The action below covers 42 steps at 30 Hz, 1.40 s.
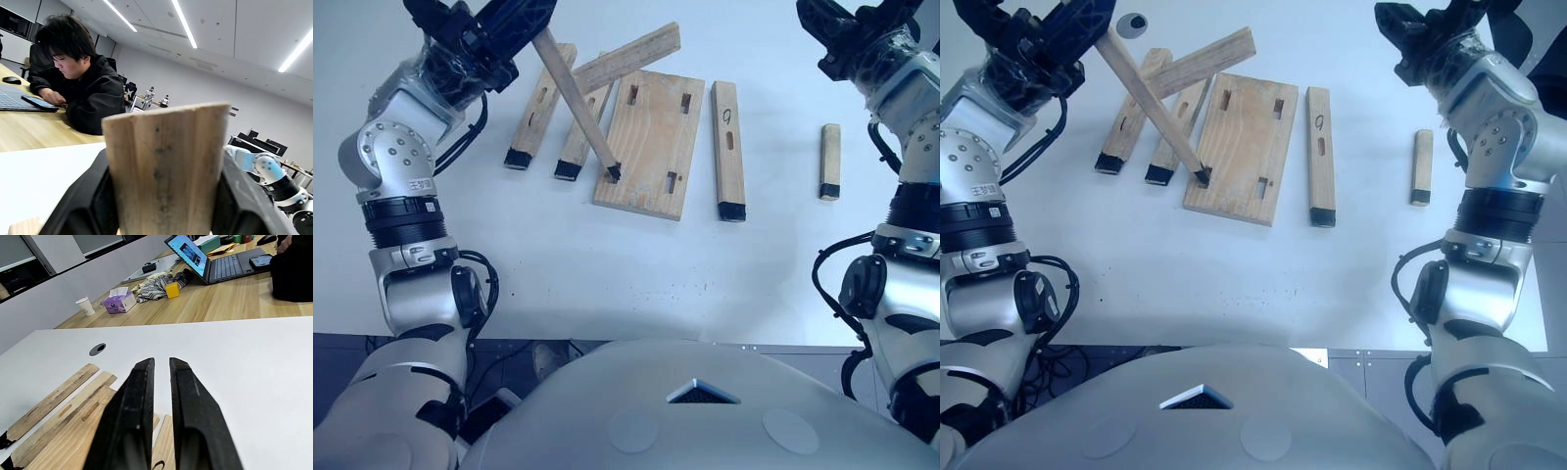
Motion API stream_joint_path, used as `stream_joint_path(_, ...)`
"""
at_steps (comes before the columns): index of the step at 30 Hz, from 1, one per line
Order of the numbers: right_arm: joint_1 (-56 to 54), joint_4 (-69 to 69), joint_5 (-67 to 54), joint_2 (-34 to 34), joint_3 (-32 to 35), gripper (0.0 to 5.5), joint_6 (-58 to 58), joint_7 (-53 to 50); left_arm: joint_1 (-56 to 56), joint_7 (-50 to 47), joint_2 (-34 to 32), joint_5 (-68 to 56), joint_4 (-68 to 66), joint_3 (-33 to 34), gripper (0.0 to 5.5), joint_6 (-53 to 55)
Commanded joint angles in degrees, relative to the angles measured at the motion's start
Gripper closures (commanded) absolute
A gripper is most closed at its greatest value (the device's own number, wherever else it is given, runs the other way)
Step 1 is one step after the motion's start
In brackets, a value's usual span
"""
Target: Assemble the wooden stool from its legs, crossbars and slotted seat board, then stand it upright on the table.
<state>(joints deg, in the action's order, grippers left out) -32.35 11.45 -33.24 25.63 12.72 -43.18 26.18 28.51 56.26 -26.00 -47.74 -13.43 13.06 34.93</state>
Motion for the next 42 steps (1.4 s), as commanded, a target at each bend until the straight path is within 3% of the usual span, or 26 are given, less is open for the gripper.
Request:
stream_joint_path(1,-1.4,0.5,0.7,0.4,-0.8,5.5,-0.8,1.1,0.1,1.6,0.9,2.8,-3.2,-1.5,3.48,-1.7)
stream_joint_path(10,0.9,-0.2,2.1,-0.7,-0.6,5.5,0.2,1.0,1.1,10.4,-3.5,12.9,-8.7,-11.0,3.48,-8.4)
stream_joint_path(17,1.9,-0.4,2.4,-1.3,-0.9,5.5,0.6,1.5,6.9,9.3,-2.1,2.8,-6.3,-4.7,3.49,0.1)
stream_joint_path(34,2.3,-0.2,3.2,-1.2,-2.9,5.5,0.3,3.3,8.6,11.0,-0.8,11.3,-14.6,-7.0,3.49,-9.3)
stream_joint_path(42,2.8,-0.9,3.2,-1.5,-3.1,5.5,0.1,3.7,12.6,12.4,-1.3,9.9,-16.1,-5.1,3.49,-7.0)
